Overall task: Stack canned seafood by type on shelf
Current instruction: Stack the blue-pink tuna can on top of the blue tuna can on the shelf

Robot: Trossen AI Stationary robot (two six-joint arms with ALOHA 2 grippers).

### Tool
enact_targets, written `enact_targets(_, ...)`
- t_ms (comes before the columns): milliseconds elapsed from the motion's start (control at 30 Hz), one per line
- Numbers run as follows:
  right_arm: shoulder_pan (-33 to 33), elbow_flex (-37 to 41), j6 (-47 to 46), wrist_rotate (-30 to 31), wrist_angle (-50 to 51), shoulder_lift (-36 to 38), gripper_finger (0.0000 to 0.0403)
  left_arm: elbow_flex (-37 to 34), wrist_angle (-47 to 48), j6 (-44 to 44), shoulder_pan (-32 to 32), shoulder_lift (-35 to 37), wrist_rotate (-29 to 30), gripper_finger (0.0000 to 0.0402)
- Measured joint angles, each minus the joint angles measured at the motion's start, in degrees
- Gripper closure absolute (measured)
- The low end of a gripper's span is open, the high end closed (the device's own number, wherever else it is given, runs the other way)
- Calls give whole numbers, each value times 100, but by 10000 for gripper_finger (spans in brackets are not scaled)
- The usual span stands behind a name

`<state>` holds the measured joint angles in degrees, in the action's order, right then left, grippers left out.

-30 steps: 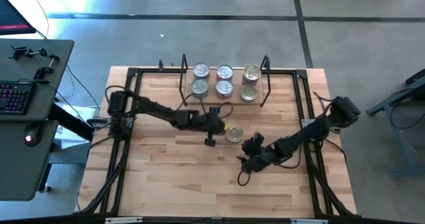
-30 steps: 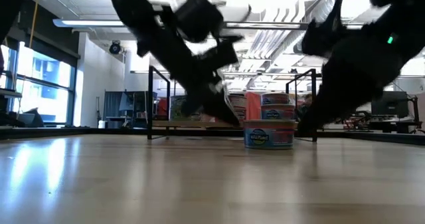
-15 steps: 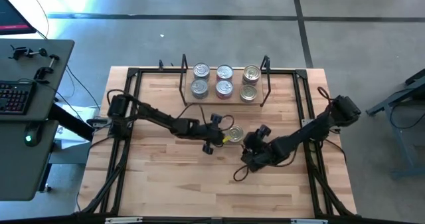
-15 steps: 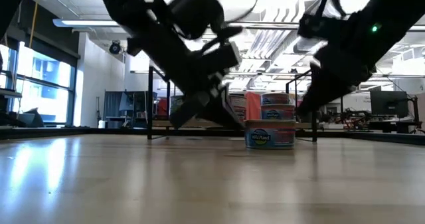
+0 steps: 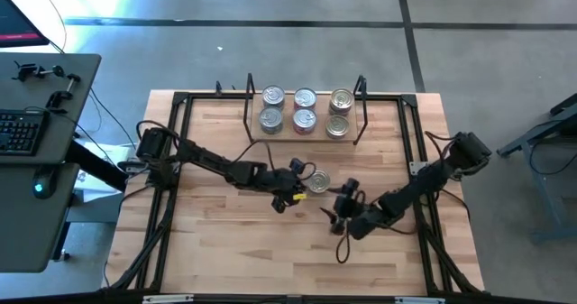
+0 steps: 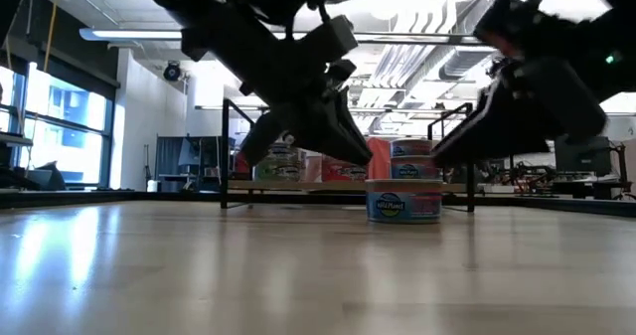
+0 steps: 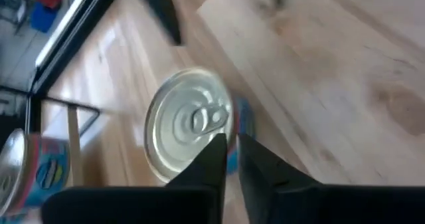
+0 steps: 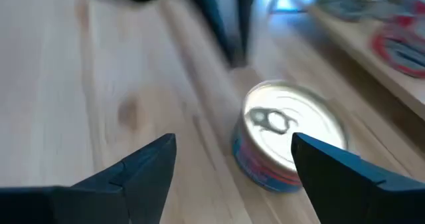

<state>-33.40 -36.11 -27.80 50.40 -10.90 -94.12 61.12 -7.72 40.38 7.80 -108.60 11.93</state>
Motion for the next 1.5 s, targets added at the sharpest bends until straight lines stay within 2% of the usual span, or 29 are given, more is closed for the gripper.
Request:
enact_targets(67, 208, -2, 741, -602, -23, -1, 112, 0, -1, -280, -91, 0, 183, 360)
enact_targets(133, 431, -23, 1483, -1010, -26, -1, 112, 0, 122, -619, -174, 30, 641, 348)
enact_targets(200, 649, -39, 2096, -1102, -51, -1, 113, 0, 390, -940, -251, 56, 951, 341)
enact_targets(333, 1048, -42, 2961, -1157, -58, -1, 132, -103, 957, -1612, -351, 85, 953, 344)
enact_targets(467, 1387, -40, 3288, -1520, -72, -1, 176, -604, 674, -1887, -315, 87, 932, 360)
enact_targets(633, 1630, -42, 3498, -2207, -186, -1, 235, -1303, -490, -2177, -276, 87, 770, 376)
enact_targets(767, 1654, -42, 3622, -2238, -197, -72, 268, -1675, -1409, -2230, -276, 87, 452, 382)
enact_targets(900, 1614, -58, 3518, -2205, -208, -227, 291, -1755, -1703, -2216, -276, 87, 149, 382)
enact_targets(1067, 1428, -88, 3386, -1893, -170, -281, 333, -1753, -2106, -1712, -238, 87, -389, 383)
enact_targets(1267, 1245, -257, 3388, -1746, 168, -289, 395, -1753, -2765, -538, 29, 87, -577, 376)
enact_targets(1500, 1114, -869, 3382, -1662, 1376, -309, 399, -1734, -3348, 610, 181, 87, -589, 317)
